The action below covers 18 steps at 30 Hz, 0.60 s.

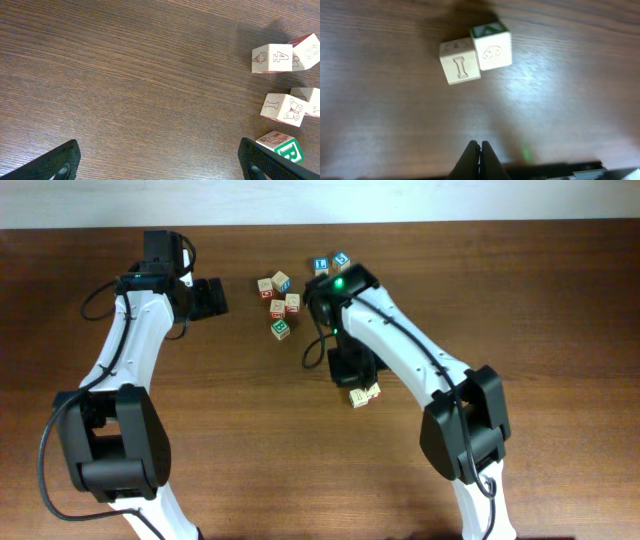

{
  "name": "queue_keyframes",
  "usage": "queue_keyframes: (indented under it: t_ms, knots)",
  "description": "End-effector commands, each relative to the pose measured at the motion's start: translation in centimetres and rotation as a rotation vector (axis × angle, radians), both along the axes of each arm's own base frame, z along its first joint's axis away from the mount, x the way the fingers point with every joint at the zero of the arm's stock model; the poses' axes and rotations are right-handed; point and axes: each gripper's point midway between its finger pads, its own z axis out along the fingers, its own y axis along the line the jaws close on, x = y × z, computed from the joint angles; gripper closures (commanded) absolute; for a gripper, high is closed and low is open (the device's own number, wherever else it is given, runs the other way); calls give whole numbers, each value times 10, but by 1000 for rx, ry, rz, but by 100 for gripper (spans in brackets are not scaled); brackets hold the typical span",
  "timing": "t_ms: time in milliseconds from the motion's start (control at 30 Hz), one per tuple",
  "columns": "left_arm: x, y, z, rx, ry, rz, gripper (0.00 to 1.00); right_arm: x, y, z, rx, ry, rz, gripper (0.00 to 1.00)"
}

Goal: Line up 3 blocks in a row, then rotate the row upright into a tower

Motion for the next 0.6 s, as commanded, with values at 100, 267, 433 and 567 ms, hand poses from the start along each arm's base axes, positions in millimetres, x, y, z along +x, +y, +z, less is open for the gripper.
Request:
queue_keyframes:
  t_ms: [100,267,433,567]
  knots:
    - [5,3,5,8,-17,22,1,-29,1,-54,1,90,-4,96]
    - [5,3,5,8,-17,22,1,-25,2,-73,15,57,1,96]
    - [5,3,5,8,-13,22,1,-19,1,-88,18,17,10,95]
    - [4,3,5,8,-13,22,1,-17,3,-90,25,7,10,95]
